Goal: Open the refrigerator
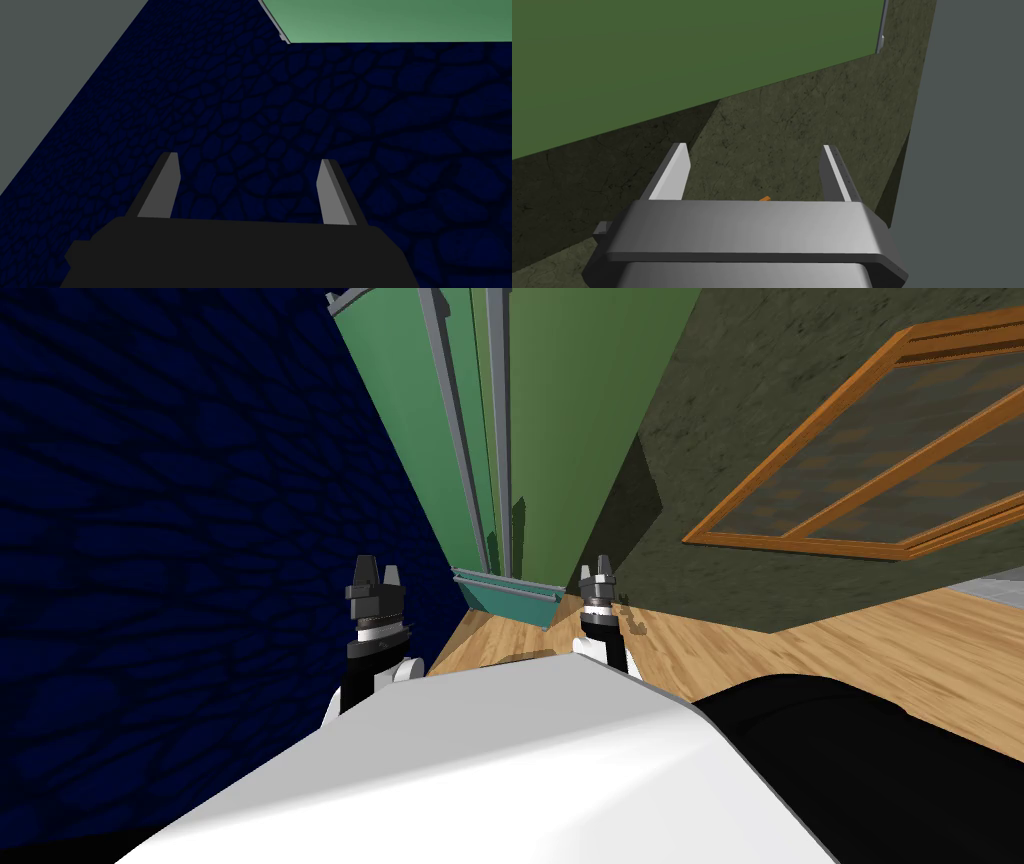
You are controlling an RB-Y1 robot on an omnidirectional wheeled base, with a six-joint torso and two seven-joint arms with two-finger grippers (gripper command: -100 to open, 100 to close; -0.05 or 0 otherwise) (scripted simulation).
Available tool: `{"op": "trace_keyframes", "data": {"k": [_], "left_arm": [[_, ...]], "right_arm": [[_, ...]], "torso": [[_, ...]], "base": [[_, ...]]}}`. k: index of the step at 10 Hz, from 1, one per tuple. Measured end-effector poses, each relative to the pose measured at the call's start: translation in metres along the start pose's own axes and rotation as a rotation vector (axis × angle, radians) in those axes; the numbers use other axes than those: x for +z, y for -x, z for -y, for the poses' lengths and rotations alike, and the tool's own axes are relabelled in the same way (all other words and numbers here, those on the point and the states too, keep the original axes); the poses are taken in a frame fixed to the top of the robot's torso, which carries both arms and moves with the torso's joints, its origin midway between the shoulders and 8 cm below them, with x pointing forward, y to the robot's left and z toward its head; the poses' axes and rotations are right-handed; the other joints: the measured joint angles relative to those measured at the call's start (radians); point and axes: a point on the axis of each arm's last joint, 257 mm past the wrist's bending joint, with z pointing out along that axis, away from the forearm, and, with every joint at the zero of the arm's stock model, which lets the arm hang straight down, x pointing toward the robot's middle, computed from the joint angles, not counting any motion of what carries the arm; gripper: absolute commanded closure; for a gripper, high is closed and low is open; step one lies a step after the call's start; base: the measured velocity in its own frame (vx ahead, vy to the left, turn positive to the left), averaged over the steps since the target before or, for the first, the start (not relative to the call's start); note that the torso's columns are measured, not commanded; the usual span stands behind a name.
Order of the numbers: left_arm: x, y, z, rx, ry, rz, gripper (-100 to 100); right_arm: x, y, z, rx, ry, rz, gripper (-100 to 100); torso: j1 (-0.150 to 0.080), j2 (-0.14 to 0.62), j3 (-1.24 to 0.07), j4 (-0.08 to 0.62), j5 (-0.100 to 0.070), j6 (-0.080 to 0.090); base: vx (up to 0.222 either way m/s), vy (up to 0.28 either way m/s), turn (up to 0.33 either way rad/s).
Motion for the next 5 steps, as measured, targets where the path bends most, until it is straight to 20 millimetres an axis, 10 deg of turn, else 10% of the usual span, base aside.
{"op": "trace_keyframes", "data": {"k": [5], "left_arm": [[0.0, 0.0, 0.0001, 0.0, 0.0, 0.0, 0]], "right_arm": [[0.0, 0.0, -0.0001, 0.0, 0.0, 0.0, 0]], "torso": [[0.0, 0.322, -0.644, 0.322, 0.0, 0.0]], "base": [[0.0, 0.0, 0.0]]}}
